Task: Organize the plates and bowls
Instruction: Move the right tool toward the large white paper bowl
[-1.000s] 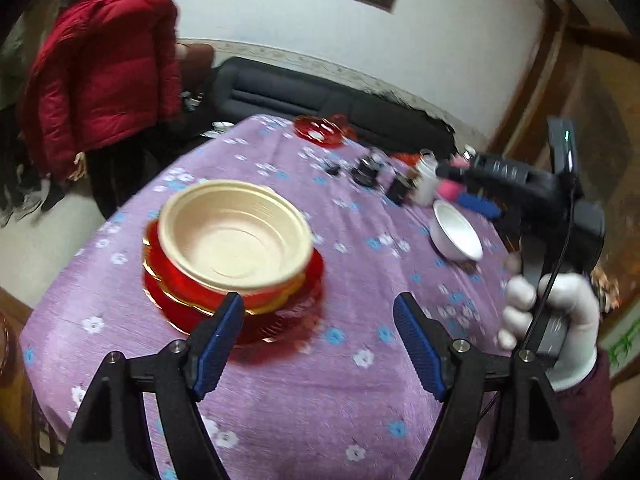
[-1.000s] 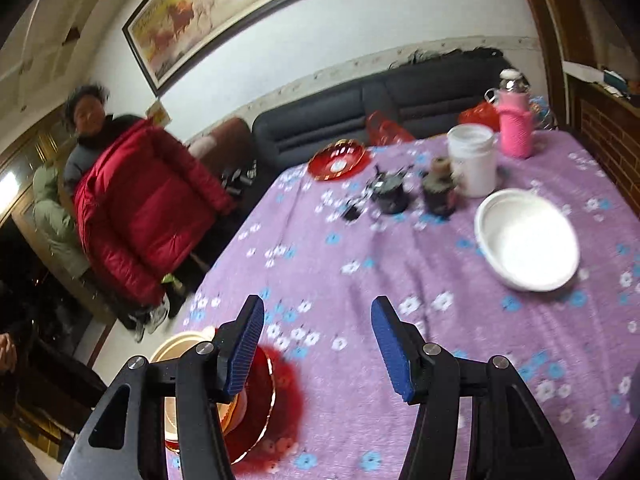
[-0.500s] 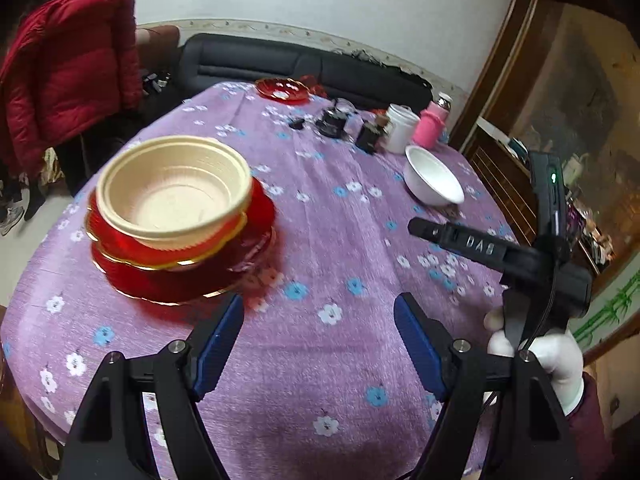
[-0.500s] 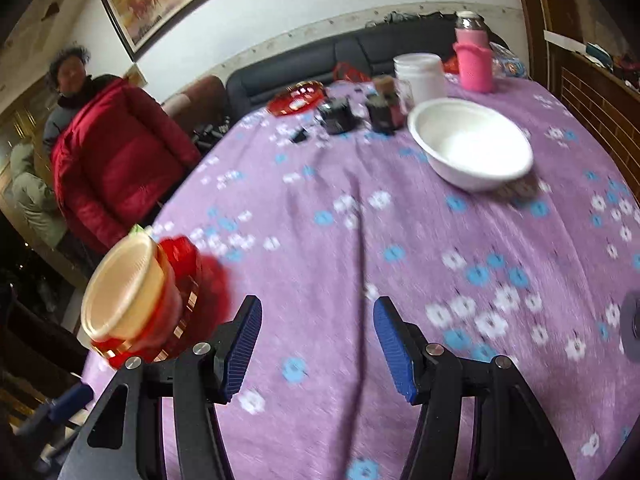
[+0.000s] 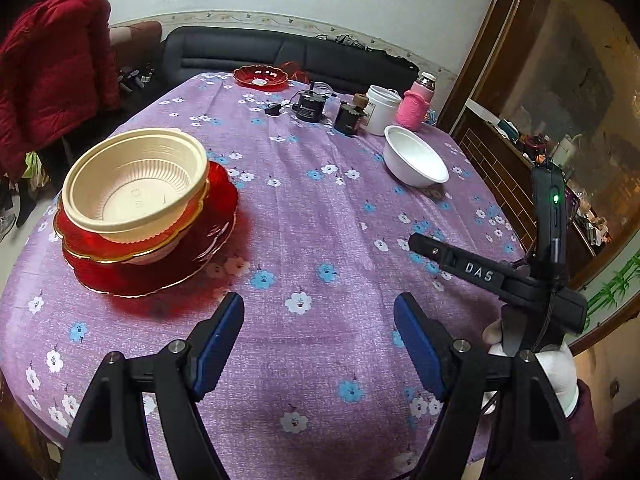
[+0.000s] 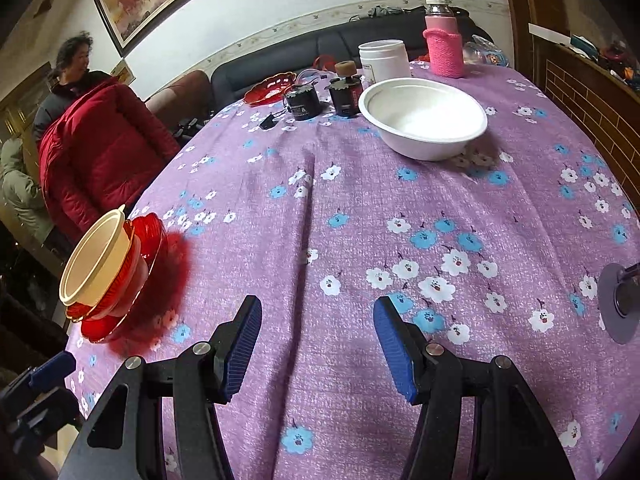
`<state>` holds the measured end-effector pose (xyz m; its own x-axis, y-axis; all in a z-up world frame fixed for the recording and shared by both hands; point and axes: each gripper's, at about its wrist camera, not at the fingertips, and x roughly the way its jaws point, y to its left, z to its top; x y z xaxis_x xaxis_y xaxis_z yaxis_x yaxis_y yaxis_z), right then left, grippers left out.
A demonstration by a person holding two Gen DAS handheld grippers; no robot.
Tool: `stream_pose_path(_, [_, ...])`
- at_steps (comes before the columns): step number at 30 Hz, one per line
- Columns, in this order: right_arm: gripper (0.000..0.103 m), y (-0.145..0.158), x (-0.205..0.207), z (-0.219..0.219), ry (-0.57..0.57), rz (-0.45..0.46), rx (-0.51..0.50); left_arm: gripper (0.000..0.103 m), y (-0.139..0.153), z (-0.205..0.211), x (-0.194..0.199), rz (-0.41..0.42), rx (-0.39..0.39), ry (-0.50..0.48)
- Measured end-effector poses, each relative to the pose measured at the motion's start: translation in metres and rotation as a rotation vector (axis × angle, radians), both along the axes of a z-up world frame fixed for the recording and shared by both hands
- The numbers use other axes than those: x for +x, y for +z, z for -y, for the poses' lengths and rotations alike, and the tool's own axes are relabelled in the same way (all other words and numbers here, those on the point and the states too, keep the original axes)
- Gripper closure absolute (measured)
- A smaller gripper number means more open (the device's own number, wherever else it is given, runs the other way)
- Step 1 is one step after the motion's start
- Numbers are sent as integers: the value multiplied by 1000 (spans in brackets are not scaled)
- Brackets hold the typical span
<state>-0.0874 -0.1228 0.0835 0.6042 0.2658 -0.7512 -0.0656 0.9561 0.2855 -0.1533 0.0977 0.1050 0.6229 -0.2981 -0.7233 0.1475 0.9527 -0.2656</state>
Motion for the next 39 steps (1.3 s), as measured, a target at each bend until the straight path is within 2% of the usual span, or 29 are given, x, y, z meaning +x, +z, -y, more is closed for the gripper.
stream_pose_path(11, [41, -9, -4, 13, -15, -8, 8, 26, -4, 13, -1, -16, 6, -15])
stream_pose_path(26, [41, -13, 5, 18, -47, -27, -12, 26, -18, 7, 7, -59, -8, -25])
stream_pose_path(39, [41, -21, 11, 25, -107, -32, 13, 26, -32, 5, 14, -94, -38, -40])
